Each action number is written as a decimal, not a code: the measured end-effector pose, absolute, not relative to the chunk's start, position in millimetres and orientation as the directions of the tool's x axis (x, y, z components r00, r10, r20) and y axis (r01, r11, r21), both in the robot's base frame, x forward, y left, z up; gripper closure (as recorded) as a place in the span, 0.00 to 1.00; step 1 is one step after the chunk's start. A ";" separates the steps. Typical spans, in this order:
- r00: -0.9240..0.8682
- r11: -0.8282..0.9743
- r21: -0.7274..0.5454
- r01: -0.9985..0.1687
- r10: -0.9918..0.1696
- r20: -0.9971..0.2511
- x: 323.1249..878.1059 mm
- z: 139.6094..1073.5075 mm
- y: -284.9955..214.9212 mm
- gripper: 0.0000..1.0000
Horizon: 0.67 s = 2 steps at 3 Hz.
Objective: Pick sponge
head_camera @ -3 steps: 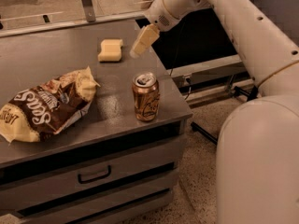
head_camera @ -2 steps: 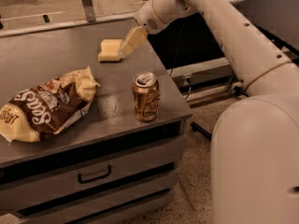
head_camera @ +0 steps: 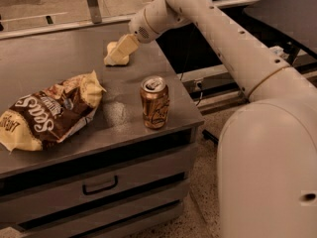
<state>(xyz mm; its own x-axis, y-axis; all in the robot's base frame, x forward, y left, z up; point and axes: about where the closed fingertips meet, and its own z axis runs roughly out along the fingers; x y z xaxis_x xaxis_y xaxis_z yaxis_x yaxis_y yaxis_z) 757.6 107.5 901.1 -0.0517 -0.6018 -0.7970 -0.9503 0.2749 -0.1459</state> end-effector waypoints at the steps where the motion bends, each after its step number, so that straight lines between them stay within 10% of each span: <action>1: -0.141 0.332 -0.080 -0.940 -0.591 -0.794 752.9 882.2 106.5 0.00; 2: -0.196 0.366 -0.037 -0.930 -0.577 -0.793 751.9 865.7 102.6 0.00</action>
Offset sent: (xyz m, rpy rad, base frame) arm -0.0067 -0.0163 -0.0422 0.0255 0.1364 -0.1371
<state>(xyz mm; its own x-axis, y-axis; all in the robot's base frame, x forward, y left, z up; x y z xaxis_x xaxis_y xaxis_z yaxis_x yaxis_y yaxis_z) 751.9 102.6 865.7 -0.1957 -0.5774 -0.7927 -0.9301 0.3655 -0.0366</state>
